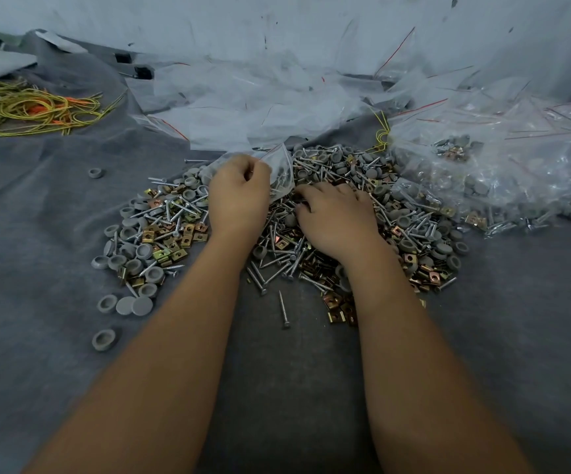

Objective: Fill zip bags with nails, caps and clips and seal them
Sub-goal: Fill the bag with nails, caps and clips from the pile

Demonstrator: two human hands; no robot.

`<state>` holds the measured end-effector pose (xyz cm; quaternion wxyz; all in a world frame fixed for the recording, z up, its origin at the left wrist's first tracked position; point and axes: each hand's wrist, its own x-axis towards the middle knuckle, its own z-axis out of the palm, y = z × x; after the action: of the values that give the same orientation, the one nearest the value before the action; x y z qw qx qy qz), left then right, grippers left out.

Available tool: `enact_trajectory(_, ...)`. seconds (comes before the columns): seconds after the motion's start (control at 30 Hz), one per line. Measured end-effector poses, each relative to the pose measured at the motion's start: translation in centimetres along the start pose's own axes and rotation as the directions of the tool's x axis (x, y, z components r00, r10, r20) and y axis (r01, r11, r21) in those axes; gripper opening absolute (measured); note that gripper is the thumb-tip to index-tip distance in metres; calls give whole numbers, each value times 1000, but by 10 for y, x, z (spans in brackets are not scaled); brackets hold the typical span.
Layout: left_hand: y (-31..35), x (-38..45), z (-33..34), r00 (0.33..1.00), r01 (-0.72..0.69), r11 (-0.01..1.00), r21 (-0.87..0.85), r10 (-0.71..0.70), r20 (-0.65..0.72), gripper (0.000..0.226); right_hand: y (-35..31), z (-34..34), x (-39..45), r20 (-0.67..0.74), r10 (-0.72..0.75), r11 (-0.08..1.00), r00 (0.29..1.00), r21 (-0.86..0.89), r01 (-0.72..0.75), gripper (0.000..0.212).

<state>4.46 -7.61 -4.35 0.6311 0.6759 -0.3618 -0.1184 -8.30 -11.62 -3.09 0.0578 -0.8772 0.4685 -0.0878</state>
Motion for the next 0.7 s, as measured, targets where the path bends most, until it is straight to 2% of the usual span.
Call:
enact_trajectory(0.07, -1, 0, 0, 1000, 4, 1000, -7, -4, -2, 22, 1, -3, -1, -8, -3, 999, 1000, 42, 4, 43)
enact_trajectory(0.27, -1, 2, 0, 1000, 21, 999, -33, -21, -12, 25, 6, -16, -5, -98, 32, 947, 995, 321, 2, 33)
enact_trajectory(0.4, -1, 1, -1, 1000, 29, 999, -34, -29, -7, 24, 11, -21, -5, -117, 77, 880, 990, 474, -12, 22)
enact_trajectory(0.5, 0, 1, -1, 999, 36, 999, -39, -36, -5, 23, 15, -24, -5, -156, 138, 803, 978, 596, -18, 23)
enact_trajectory(0.7, 0, 1, -1, 999, 38, 998, -45, -38, 3, 24, 20, -28, -6, -228, 272, 778, 935, 624, -75, 32)
